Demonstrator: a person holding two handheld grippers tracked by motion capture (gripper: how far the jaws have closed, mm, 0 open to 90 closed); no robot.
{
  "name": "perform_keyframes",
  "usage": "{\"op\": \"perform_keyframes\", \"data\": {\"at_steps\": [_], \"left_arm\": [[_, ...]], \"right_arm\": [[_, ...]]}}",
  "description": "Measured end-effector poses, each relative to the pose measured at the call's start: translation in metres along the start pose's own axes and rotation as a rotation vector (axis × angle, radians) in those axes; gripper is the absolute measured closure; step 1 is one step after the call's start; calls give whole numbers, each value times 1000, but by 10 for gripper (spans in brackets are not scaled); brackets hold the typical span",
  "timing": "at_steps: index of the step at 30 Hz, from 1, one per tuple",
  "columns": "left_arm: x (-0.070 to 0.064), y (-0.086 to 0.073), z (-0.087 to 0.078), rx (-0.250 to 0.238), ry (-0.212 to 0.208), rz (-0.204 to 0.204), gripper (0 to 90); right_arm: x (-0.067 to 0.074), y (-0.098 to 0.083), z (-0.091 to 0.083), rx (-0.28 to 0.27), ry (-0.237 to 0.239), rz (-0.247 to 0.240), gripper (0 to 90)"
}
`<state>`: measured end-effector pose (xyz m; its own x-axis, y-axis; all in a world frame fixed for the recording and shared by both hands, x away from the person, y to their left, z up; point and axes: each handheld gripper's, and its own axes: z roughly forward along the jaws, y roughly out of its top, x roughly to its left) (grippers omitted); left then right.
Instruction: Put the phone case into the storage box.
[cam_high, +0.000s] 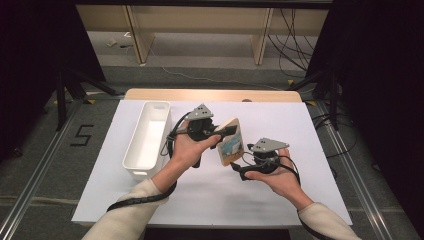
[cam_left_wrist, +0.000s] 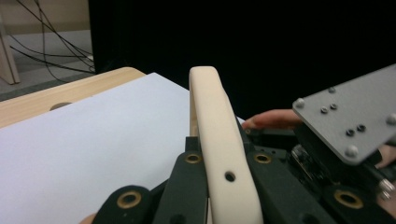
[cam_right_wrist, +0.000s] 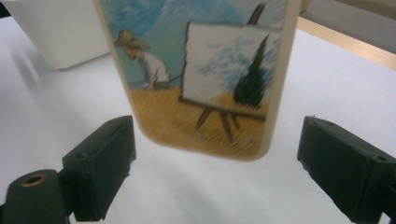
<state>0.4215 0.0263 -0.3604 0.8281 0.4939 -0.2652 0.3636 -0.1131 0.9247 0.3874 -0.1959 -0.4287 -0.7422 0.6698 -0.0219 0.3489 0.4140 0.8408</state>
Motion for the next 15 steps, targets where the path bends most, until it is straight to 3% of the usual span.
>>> {"op": "perform_keyframes", "data": {"at_steps": [6, 15], "left_arm": [[-3, 0, 1, 38, -78, 47, 892], [-6, -2, 2, 78, -146, 89, 893]], "right_arm": [[-4, 0, -4, -11, 37, 0, 123], [-10, -2, -14, -21, 98, -29, 155]]}}
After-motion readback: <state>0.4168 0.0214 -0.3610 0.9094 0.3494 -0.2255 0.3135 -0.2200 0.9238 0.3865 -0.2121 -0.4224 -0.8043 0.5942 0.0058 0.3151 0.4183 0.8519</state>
